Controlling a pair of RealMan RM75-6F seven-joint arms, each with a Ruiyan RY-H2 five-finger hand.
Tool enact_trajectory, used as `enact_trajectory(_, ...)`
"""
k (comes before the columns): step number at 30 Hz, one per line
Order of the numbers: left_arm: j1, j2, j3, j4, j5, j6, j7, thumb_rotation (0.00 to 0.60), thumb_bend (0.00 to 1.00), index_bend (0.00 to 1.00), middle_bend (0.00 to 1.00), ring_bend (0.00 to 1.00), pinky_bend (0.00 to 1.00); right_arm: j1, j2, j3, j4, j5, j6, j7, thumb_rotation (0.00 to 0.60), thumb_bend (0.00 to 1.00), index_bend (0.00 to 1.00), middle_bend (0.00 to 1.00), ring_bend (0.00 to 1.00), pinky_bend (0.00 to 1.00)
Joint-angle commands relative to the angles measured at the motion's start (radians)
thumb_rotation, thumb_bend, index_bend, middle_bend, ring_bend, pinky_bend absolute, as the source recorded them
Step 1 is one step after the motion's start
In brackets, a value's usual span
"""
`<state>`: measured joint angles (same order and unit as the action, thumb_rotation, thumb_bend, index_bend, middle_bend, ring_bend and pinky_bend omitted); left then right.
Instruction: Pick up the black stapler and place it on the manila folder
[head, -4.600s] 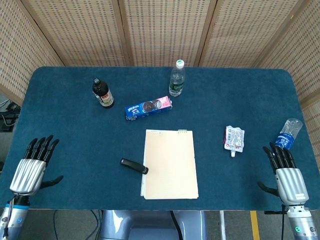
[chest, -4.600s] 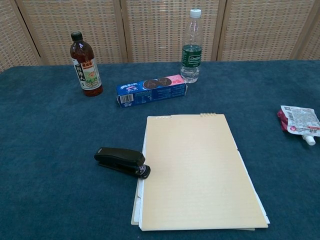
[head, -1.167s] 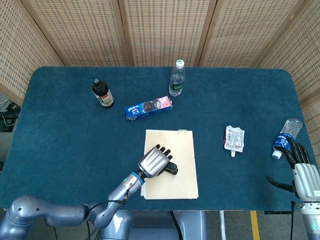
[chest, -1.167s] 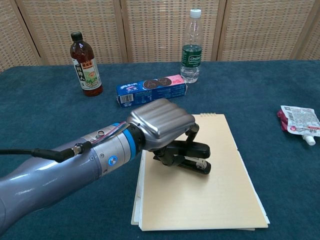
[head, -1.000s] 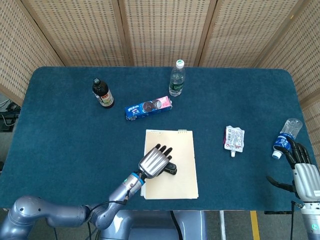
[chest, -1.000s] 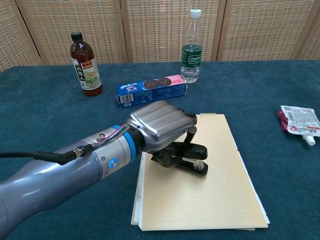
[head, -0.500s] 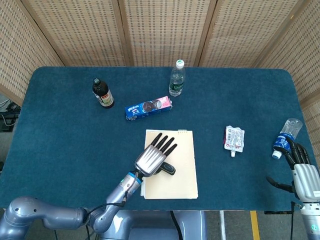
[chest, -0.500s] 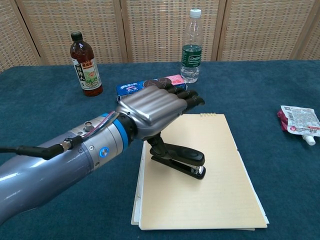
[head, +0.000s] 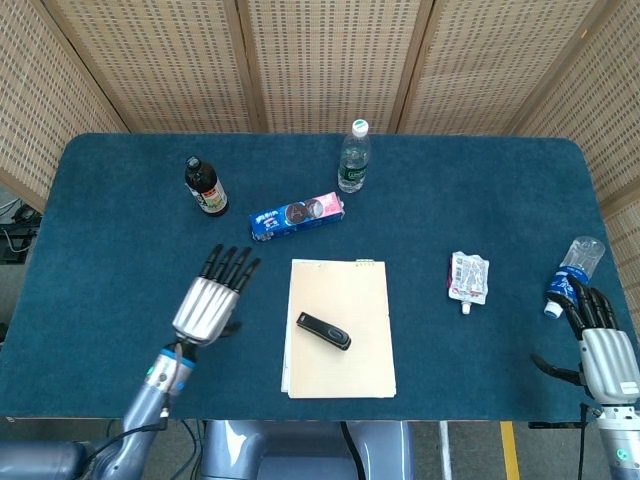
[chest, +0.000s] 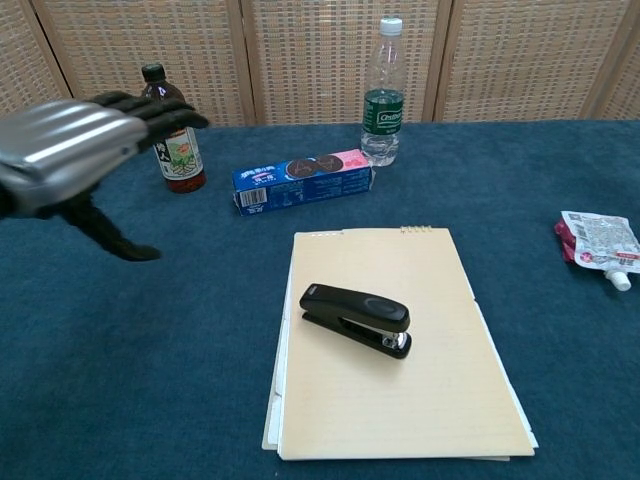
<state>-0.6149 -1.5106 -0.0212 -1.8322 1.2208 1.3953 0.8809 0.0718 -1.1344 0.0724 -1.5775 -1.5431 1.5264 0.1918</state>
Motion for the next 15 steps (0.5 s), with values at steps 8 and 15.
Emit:
enact_trajectory(8, 0.223, 0.172, 0.138, -0.007, 0.114, 0.167, -0.188, 0.600, 0.10, 0.00, 0.00, 0.00, 0.00, 0.000, -0.020, -0.003, 0.004, -0.010, 0.010, -0.057, 0.600, 0.14, 0.10, 0.00, 0.00, 0.00)
enact_trajectory(15, 0.340, 0.216, 0.201, 0.039, 0.171, 0.230, -0.298, 0.600, 0.09, 0.00, 0.00, 0.00, 0.00, -0.002, -0.017, -0.001, -0.003, -0.014, 0.018, -0.071, 0.600, 0.14, 0.05, 0.00, 0.00, 0.00)
